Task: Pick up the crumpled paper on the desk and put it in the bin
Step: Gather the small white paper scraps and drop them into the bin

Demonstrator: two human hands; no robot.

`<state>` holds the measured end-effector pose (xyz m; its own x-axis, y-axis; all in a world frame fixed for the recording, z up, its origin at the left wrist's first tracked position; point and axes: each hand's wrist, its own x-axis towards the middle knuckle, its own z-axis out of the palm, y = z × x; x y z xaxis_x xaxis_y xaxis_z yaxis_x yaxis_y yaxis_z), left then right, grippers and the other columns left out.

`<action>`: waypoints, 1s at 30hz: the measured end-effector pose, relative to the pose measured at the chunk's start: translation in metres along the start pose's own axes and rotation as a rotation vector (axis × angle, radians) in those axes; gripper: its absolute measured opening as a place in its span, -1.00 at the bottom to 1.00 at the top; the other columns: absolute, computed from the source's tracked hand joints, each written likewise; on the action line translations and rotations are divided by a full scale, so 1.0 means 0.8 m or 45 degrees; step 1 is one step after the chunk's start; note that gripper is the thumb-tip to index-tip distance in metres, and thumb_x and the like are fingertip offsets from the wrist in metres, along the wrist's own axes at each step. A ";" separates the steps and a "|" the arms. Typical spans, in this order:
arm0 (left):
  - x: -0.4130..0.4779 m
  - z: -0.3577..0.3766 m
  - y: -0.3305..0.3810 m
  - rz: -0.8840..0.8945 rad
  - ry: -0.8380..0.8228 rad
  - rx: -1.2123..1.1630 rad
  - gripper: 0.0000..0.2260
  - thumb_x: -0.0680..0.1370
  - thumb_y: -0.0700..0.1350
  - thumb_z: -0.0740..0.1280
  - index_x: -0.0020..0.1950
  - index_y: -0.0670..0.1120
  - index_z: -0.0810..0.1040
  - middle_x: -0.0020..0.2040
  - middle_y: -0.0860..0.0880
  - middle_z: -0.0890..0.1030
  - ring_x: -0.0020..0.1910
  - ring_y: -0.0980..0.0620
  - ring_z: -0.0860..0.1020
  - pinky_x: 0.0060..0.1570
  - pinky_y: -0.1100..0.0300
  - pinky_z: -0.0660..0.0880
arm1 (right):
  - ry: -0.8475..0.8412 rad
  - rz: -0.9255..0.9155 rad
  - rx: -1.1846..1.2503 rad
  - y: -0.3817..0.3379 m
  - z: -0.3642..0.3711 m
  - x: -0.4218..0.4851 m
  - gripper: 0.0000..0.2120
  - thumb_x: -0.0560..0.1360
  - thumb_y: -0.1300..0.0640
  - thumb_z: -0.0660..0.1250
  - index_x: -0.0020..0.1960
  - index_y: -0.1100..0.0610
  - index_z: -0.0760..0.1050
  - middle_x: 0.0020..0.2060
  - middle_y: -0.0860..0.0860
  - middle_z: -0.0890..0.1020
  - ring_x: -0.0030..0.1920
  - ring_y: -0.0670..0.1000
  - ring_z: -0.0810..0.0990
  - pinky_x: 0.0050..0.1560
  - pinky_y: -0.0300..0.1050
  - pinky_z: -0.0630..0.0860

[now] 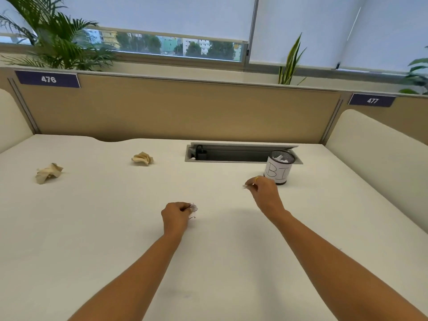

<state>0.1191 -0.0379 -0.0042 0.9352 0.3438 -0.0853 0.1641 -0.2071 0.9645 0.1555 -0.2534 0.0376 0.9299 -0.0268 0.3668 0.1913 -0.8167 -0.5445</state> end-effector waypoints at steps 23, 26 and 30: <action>0.047 0.164 0.077 0.031 -0.206 -0.042 -0.83 0.46 -0.33 0.36 0.03 -0.36 0.59 -0.08 -0.20 0.62 -0.28 0.05 0.59 -0.46 0.58 0.45 | 0.416 0.377 0.201 0.123 -0.072 0.136 -0.78 0.48 0.32 0.33 0.12 0.29 0.55 0.05 0.20 0.65 0.06 0.13 0.61 0.15 -0.13 0.47; 0.053 0.189 0.104 0.080 -0.232 -0.044 -0.80 0.47 -0.31 0.36 0.07 -0.35 0.57 -0.03 -0.19 0.61 -0.16 -0.03 0.55 -0.42 0.60 0.43 | 0.459 0.372 0.237 0.128 -0.070 0.131 -0.79 0.49 0.31 0.31 0.13 0.28 0.55 0.05 0.19 0.65 0.05 0.11 0.61 0.08 -0.21 0.43; 0.067 0.226 0.150 0.128 -0.282 -0.106 -0.80 0.47 -0.32 0.36 0.07 -0.33 0.58 0.06 -0.27 0.63 -0.28 0.04 0.63 -0.39 0.53 0.48 | 0.536 0.378 0.246 0.133 -0.066 0.110 -0.85 0.51 0.29 0.29 0.05 0.27 0.57 -0.03 0.20 0.65 -0.15 0.02 0.52 -0.10 -0.23 0.37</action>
<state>0.2458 -0.2097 0.0615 0.9929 0.1145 -0.0319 0.0492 -0.1510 0.9873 0.2414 -0.3734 0.0518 0.7542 -0.5008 0.4248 0.0310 -0.6189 -0.7848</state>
